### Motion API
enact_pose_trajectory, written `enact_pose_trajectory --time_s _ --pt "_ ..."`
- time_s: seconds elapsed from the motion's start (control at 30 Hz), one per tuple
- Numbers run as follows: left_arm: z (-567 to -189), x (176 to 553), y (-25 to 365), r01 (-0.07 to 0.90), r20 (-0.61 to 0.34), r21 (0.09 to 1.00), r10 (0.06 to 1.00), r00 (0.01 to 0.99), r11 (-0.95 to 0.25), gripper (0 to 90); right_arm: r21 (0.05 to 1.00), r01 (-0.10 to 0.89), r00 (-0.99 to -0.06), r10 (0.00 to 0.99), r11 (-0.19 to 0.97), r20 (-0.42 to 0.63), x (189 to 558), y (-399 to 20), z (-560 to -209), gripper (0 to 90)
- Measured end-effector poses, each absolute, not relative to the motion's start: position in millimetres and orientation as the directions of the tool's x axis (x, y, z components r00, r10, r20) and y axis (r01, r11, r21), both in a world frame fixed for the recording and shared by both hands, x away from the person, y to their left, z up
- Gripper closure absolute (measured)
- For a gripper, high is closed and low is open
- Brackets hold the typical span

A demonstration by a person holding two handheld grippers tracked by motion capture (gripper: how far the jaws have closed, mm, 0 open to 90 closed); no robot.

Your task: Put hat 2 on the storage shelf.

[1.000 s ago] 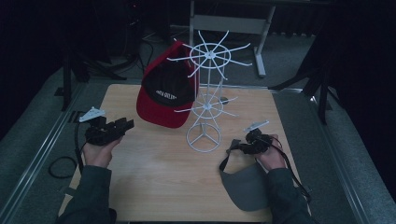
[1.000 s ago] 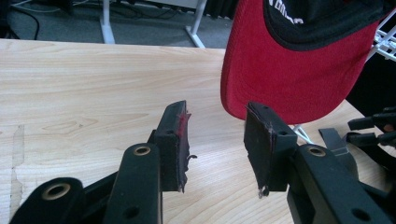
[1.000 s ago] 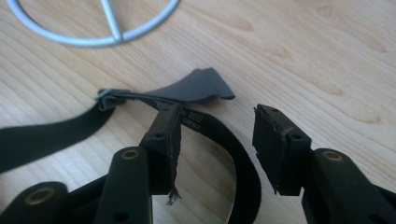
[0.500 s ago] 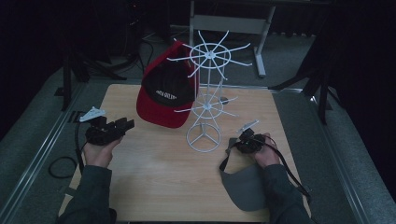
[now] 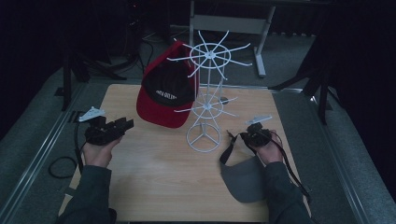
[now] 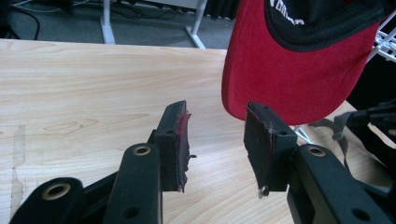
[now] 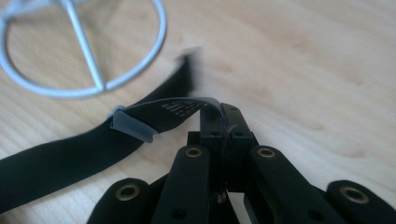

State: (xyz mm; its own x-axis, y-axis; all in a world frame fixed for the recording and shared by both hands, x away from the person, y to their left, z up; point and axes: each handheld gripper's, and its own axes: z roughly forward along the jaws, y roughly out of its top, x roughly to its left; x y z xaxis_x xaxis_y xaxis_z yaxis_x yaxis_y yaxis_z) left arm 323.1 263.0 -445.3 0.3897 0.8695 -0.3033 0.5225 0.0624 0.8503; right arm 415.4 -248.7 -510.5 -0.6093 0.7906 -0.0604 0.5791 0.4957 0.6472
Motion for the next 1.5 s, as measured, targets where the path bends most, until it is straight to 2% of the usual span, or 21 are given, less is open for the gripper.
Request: enact_pose_trajectory --time_s 0.5,1.03,1.5 --pt "-444.4 323.8 261.5 0.523 -0.301 0.850 0.869 0.393 0.058 60.1 0.786 0.502 -0.569 0.822 0.360 -0.013 420.2 -266.7 -459.4 89.5" --pt "-443.1 322.7 264.1 0.518 -0.300 0.853 0.871 0.389 0.062 60.1 0.813 0.441 -0.586 0.808 0.380 -0.059 438.1 -264.1 -422.6 89.6" --pt "-443.6 323.5 263.5 0.518 -0.302 0.853 0.870 0.390 0.063 60.1 0.875 0.395 -0.595 0.804 0.279 0.012 448.9 -282.5 -387.7 89.6"
